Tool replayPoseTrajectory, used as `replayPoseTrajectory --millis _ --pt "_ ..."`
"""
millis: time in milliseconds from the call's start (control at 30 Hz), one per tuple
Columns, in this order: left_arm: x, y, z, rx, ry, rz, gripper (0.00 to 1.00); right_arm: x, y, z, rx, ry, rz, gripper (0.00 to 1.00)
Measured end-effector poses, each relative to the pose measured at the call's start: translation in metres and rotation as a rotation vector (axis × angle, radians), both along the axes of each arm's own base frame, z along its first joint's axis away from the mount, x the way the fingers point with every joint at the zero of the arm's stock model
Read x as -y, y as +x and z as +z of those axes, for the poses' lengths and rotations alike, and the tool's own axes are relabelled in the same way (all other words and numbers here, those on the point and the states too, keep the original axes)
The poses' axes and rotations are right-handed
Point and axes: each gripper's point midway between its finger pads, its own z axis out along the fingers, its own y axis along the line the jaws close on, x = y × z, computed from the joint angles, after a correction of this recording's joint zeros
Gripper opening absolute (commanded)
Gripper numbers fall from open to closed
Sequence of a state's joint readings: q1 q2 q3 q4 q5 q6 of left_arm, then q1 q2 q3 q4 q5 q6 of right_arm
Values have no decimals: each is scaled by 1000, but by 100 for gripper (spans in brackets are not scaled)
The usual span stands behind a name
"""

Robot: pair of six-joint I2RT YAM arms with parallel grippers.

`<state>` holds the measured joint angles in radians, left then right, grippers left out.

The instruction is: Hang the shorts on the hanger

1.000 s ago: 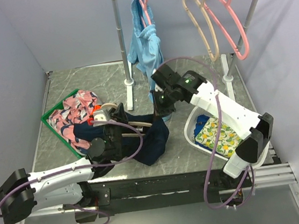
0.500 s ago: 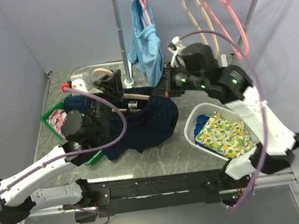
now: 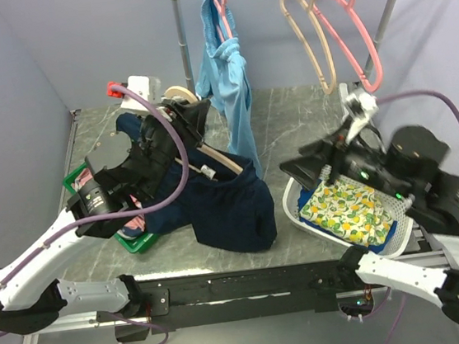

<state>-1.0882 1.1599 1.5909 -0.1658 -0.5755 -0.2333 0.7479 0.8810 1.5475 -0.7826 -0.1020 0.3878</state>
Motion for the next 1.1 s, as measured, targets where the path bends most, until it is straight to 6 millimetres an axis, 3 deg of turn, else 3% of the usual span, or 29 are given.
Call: replayPoseTrajectory --millis 100,200,400,467,800,1067,1100 --pt "6 -1 -12 -17 34 -23 1 11 -14 -6 42 -12 25 81" --pt "10 -2 -29 -39 62 -38 1 7 -17 -8 61 -31 55 83" --pt "22 1 -67 -87 125 -59 1 -25 -29 -42 27 -176 138 86" --pt "24 1 -77 -102 139 -63 1 -33 -25 -57 14 -249 124 88" --pt "14 -5 -76 -97 116 -65 1 -70 -24 -119 -19 -494 167 87" --pt "11 -7 -71 -86 99 -67 1 -78 -30 -137 -19 -526 188 69" --pt "12 -7 -71 -86 98 -69 1 -79 -30 -137 -19 -521 187 61"
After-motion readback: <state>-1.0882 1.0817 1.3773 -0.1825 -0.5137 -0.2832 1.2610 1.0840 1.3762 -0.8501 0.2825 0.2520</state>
